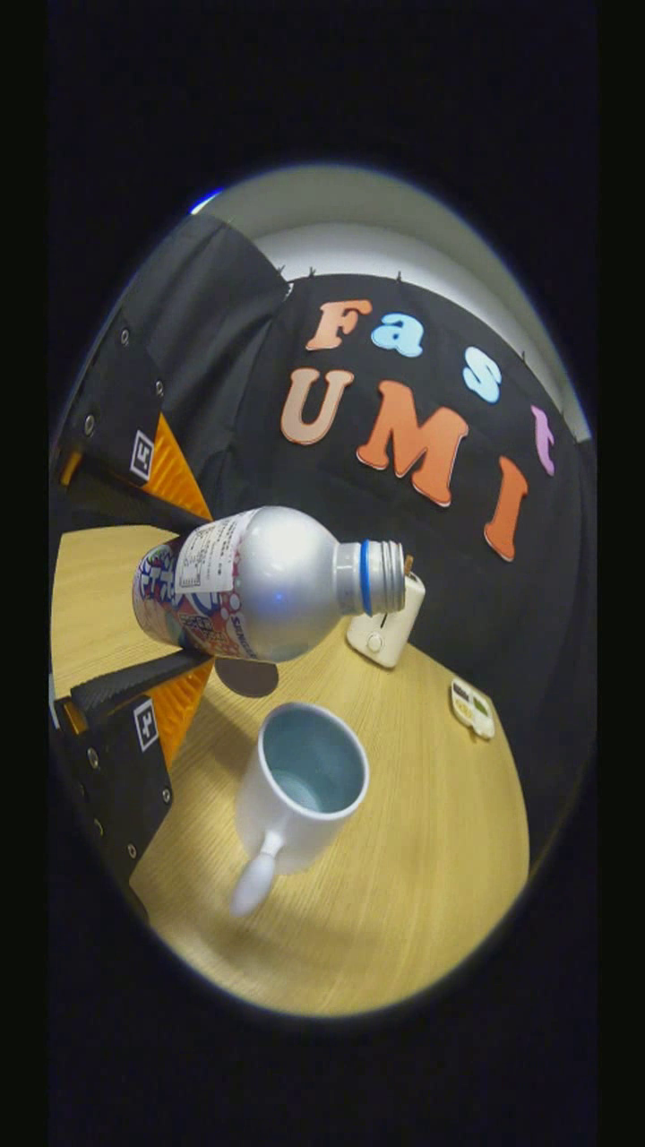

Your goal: Take the bottle from table, then pour the juice into the cup, finally place the bottle on the coaster

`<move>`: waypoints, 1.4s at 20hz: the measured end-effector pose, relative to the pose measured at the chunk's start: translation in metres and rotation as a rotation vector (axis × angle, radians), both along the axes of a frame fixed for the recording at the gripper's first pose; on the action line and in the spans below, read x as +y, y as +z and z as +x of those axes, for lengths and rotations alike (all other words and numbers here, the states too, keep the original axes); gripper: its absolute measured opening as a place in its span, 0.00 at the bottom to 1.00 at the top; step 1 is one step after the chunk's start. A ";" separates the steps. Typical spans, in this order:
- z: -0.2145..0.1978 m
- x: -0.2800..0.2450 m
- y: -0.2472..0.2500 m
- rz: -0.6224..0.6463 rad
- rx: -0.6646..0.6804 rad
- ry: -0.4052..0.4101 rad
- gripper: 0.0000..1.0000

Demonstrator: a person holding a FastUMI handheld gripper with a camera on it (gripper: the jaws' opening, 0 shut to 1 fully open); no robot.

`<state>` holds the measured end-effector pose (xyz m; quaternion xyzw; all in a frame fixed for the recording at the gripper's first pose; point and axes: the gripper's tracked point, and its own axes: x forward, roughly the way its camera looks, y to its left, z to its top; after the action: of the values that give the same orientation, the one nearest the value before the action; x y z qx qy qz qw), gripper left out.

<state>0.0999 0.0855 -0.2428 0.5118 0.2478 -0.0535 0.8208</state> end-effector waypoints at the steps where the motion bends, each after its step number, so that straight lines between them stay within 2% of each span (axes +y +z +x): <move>1: 0.001 0.003 0.006 -0.038 -0.026 0.024 0.73; 5: 0.011 -0.001 0.021 -0.266 -0.105 0.111 0.73; 9: 0.024 0.001 0.032 -0.403 -0.152 0.183 0.73; 21: 0.060 -0.019 0.019 -0.831 -0.145 0.241 0.73; 24: 0.073 -0.018 0.016 -0.910 -0.155 0.243 0.73; 28: 0.095 -0.005 0.001 -0.933 -0.166 0.261 0.73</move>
<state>0.1948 0.0809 -0.2422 0.0570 0.1932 -0.0145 0.9794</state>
